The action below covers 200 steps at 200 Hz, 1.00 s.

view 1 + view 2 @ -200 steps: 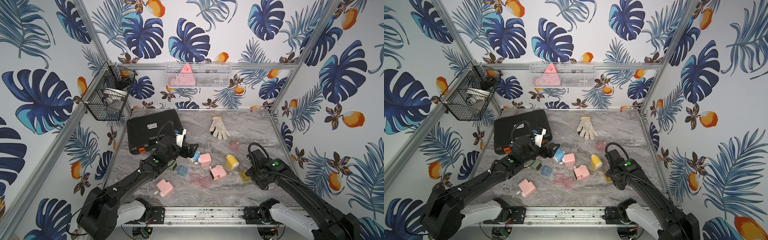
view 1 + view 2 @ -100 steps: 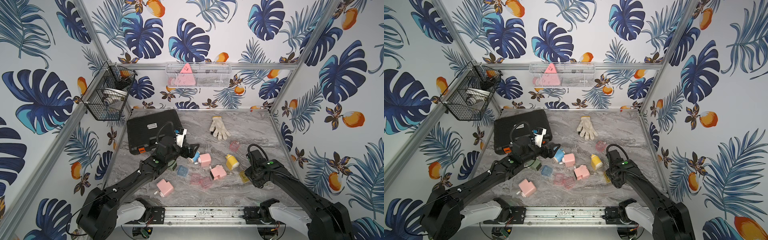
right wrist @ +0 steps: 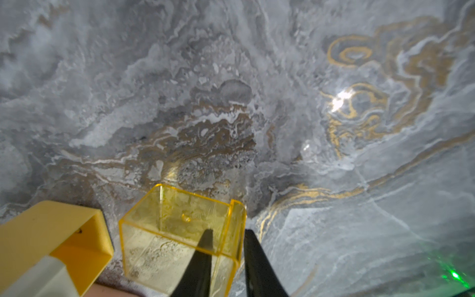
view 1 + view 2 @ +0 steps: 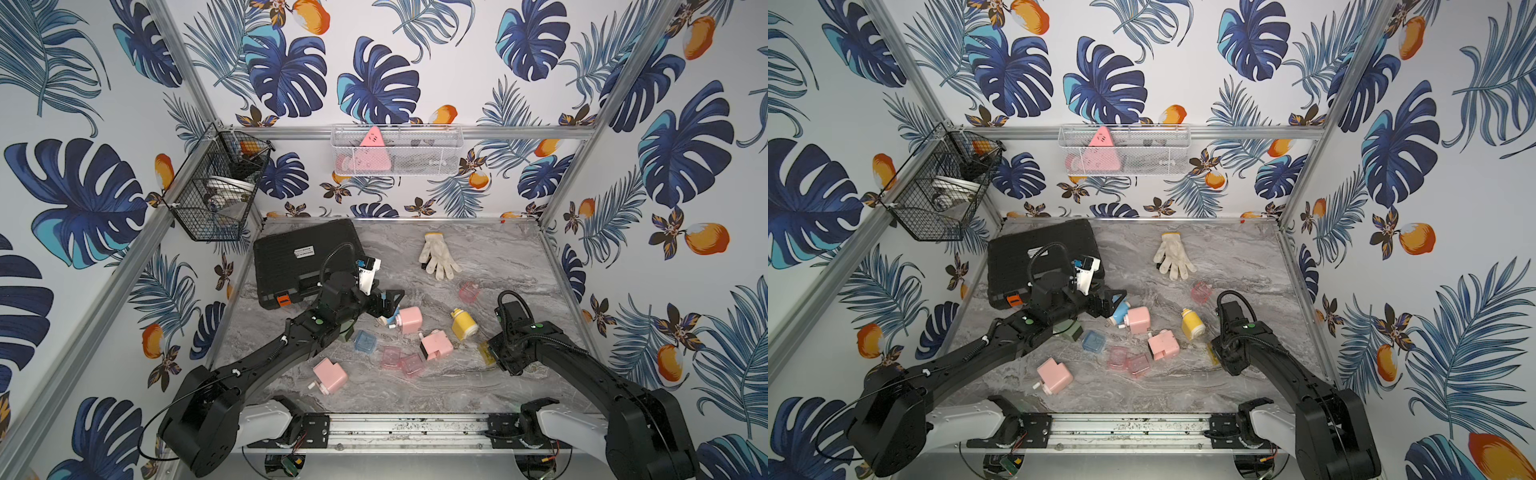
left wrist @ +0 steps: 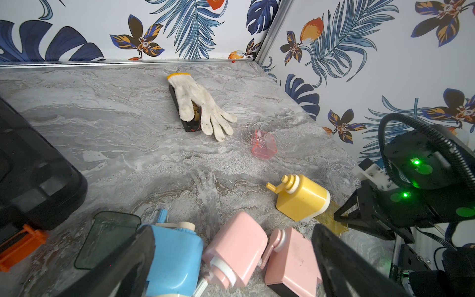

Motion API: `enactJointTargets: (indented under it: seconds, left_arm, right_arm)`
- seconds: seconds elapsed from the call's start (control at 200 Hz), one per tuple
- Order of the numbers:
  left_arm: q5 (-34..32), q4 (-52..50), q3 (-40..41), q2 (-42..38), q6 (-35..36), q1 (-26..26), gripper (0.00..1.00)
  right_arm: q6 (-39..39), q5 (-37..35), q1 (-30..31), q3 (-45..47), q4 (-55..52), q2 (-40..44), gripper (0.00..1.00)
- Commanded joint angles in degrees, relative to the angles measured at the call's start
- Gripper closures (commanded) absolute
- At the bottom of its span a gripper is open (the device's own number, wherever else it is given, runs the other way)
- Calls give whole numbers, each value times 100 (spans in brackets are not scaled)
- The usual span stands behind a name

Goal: Put the tray back into the pencil sharpener
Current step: Adjust the container at the center of the board.

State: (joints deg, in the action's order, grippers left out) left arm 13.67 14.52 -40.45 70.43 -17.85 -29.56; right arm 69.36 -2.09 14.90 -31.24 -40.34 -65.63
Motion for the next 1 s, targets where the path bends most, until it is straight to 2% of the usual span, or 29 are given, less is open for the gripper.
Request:
enactJointTargets:
  seconds: [0.0, 0.255, 0.456, 0.606, 0.771, 0.866, 0.997]
  left_arm:
    - [46, 167, -102, 61, 182, -62, 1]
    - [22, 125, -243, 199, 281, -177, 1]
    - [136, 126, -398, 353, 555, -269, 2]
    - [438, -151, -798, 671, 1200, -463, 3]
    - [839, -750, -1314, 1129, 2405, -758, 4]
    - [1138, -1018, -1581, 1401, 2980, -882, 5]
    - [1633, -1214, -1923, 1757, 3393, -950, 7]
  right_arm:
    - [-17, 3, -28, 35, 80, -12, 80]
    - [-381, -150, -75, 37, -202, 121, 93]
    - [-873, -392, -66, -170, -772, 350, 98]
    - [-1000, -254, 117, -187, -1128, 463, 98]
    - [-850, -391, 687, -163, -1360, 577, 94]
    - [-682, -541, 913, -145, -1326, 404, 93]
    - [-632, -571, 961, -127, -1236, 93, 92]
